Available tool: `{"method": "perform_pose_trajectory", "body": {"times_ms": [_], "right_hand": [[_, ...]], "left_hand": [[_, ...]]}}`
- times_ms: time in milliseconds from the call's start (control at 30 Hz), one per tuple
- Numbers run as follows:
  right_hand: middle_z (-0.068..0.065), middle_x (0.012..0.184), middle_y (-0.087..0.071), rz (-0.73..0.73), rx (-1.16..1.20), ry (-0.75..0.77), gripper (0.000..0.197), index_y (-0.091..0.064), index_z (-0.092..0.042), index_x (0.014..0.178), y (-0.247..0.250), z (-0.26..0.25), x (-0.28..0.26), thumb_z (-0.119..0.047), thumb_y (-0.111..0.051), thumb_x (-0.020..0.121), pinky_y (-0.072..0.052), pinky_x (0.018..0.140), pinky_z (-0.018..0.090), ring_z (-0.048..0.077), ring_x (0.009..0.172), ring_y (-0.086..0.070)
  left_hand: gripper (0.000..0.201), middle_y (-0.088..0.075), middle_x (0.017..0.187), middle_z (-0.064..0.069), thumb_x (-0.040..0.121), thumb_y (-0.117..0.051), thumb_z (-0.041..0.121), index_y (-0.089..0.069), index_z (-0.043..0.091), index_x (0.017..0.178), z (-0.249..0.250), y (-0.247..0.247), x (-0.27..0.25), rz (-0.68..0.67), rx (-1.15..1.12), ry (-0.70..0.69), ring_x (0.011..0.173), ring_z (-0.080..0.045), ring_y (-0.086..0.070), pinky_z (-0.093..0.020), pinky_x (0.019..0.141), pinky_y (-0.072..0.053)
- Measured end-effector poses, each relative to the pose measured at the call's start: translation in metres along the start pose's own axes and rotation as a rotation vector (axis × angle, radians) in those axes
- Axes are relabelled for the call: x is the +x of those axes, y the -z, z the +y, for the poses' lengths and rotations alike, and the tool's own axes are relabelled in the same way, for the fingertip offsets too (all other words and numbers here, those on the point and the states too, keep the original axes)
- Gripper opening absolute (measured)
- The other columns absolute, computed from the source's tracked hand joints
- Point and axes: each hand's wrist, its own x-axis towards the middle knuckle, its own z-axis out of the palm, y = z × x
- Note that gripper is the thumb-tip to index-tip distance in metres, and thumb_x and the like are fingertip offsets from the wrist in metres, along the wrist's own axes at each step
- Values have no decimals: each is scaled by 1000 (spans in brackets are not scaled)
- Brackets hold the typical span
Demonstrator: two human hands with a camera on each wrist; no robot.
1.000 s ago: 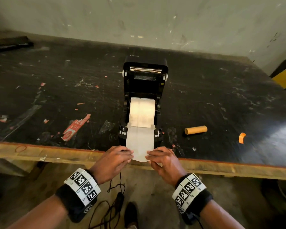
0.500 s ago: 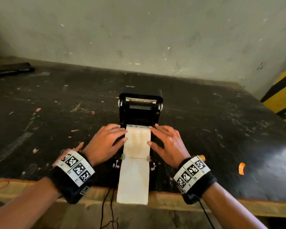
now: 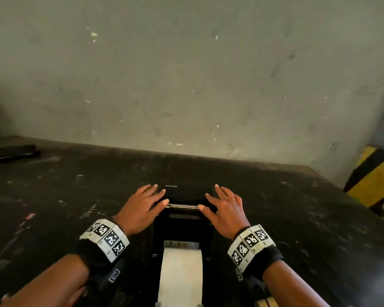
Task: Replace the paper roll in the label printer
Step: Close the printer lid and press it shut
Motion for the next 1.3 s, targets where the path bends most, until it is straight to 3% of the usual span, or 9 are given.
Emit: {"method": "perform_pose_trajectory", "body": {"times_ms": [167, 300, 400, 567, 700, 800, 933, 1033, 1300], "right_hand": [[0, 145, -41, 146, 224, 6, 59, -56, -26, 125, -7, 0, -17, -61, -29, 85, -11, 109, 29, 12, 137, -25], [-10, 109, -59, 310, 330, 32, 34, -70, -24, 90, -2, 3, -40, -49, -48, 86, -31, 99, 21, -11, 103, -40], [-14, 101, -52, 325, 358, 18, 23, -61, -32, 99, -7, 5, -53, -39, -68, 78, -31, 85, 13, -4, 96, -43], [-15, 126, -43, 113, 525, -49, 45, -41, -49, 118, -23, 10, -80, -49, -62, 78, -40, 97, 26, 5, 118, -40], [-17, 147, -22, -165, 480, -64, 56, -25, -63, 121, -30, 14, -106, -72, -48, 71, -27, 110, 37, 13, 136, -20], [-13, 153, -16, -226, 451, -40, 62, -14, -69, 123, -33, 12, -124, -84, -36, 66, -20, 114, 39, 11, 139, -13], [-9, 155, -9, -367, 439, -56, 70, -4, -66, 128, -46, 10, -149, -73, -43, 71, -11, 117, 34, 8, 141, -3], [-6, 157, -7, -396, 373, -15, 73, 6, -67, 129, -62, 12, -163, -81, -32, 68, -5, 119, 34, 6, 142, 4], [-16, 148, 19, -416, 337, -28, 72, 13, -64, 127, -71, 5, -173, -73, -36, 74, 3, 116, 31, 2, 136, 19]], "left_hand": [[87, -42, 143, 0, 70, -22, 81, -53, 22, 127, 7, -6, -17, 134, -262, -1, 136, -12, -28, -25, 108, -19], [44, -56, 127, 8, 78, -47, 61, -71, 29, 95, 17, 0, -48, 256, -359, -15, 123, -4, -43, -28, 104, -33], [25, -60, 119, 10, 69, -64, 55, -65, 33, 82, 27, 2, -65, 318, -393, 4, 117, -4, -48, -30, 100, -39], [63, -43, 135, 14, 62, -75, 50, -47, 50, 118, 24, 0, -85, 82, -552, 203, 128, -5, -35, -37, 109, -31], [76, -28, 148, 17, 52, -67, 73, -36, 65, 122, 15, -4, -109, -230, -568, 195, 138, 2, -13, -38, 115, -16], [75, -26, 145, 22, 58, -63, 72, -30, 65, 124, 21, -6, -129, -268, -527, 216, 139, 0, -13, -37, 113, -17], [73, -5, 139, 30, 76, -62, 55, -17, 57, 132, 33, -14, -151, -333, -296, 190, 129, 3, 2, -18, 109, -5], [75, -12, 144, 27, 67, -64, 62, -27, 57, 131, 26, -31, -167, -269, -300, 108, 133, 16, 4, 7, 93, 14], [81, -17, 142, 32, 61, -63, 68, -27, 57, 132, 13, -57, -187, -180, -411, 81, 138, 8, -12, -21, 114, -16]]}}
